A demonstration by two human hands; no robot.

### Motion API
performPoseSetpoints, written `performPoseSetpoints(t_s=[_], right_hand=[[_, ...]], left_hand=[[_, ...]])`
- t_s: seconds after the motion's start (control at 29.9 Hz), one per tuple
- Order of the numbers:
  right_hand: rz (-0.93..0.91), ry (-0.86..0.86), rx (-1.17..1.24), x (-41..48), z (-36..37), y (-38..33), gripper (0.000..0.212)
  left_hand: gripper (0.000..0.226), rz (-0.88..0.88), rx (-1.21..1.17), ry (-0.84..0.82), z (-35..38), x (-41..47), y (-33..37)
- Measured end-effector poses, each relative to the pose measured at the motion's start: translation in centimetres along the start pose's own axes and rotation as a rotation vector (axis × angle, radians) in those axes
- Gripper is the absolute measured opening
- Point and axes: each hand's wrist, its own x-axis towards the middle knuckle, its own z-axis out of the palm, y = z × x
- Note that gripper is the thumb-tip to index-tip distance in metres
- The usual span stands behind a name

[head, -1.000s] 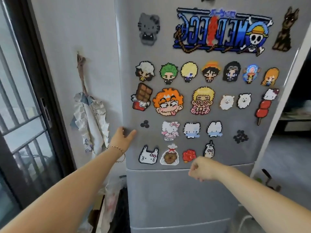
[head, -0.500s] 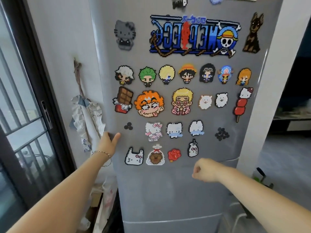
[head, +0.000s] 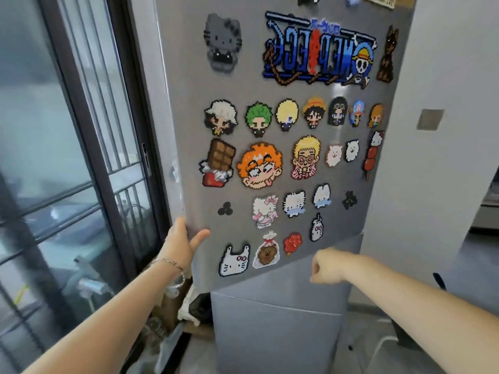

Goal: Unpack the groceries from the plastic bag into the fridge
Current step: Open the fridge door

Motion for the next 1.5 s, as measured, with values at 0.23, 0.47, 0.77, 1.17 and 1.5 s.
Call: performPoseSetpoints(t_s=[0.23, 0.47, 0.77, 1.17, 1.5], right_hand=[[0.05, -0.006, 0.066, -11.1, 3.3, 2.7, 0.033], [0.147, -0.091, 0.117, -20.3, 7.1, 7.3, 0.028], [0.195, -0.115, 0.163, -27.0, 9.6, 20.6, 0.026], [0.099, -0.078, 0.01, -30.6, 9.6, 34.2, 0.024], [-0.129, -0.116, -0.093, -31.6, 10.7, 28.4, 0.026]], left_hand=[[0.034, 0.1, 0.05, -0.049, 1.2, -11.6, 5.5], [0.032, 0.176, 0.002, -0.054, 6.6, -22.1, 13.0], [0.041, 0.292, 0.234, -0.048, 16.1, -31.1, 24.0], [0.035, 0.128, 0.204, 0.01, 28.7, -36.3, 36.7], [0.018, -0.021, 0.211, -0.341, 23.2, -36.8, 30.2]])
